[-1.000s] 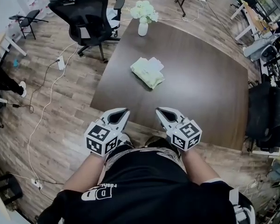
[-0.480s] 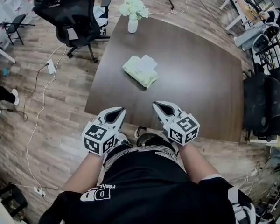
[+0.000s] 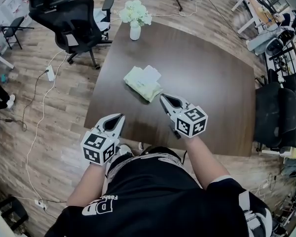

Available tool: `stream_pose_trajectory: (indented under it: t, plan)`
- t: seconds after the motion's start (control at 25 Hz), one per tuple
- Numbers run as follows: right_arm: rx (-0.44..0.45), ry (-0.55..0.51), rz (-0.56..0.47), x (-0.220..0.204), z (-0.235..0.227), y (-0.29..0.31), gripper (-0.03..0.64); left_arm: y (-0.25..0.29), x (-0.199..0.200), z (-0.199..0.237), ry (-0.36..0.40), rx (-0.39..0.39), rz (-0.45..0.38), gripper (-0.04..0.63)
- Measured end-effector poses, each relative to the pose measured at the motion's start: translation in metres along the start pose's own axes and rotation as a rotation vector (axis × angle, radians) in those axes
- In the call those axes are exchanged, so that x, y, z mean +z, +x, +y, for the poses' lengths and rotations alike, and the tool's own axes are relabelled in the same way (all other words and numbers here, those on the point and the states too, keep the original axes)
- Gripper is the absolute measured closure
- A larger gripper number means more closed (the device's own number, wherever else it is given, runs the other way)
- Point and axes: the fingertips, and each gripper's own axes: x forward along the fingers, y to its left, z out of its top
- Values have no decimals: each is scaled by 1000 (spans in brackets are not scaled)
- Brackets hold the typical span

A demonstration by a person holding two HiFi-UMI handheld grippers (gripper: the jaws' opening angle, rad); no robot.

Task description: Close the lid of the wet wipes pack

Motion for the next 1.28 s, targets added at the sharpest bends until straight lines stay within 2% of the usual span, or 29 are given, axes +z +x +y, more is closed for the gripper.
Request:
stream_pose_trajectory:
  t: [0.16,0.64,0.76,1.0,1.12,1.28]
  plan:
    - [-22,12,22,0,-37,23,611,16,0,8,-7,14,31,575]
    - [-62,76,132,-37,-121,92,607,30,-11,27,-49,81,103,575]
    - [-75,104,148,-46,-137,105,575,32,-14,30,-57,91,116,575]
    - [-77,222,178,-67,-162,124,532,31,-20,34,-69,106,126,575]
    - [-56,305,178,-72,-168,130,500,29,-19,34,-75,109,122,575]
    - [-12,447,166,-74,-171,137,495,27,-22,36,-86,111,127,575]
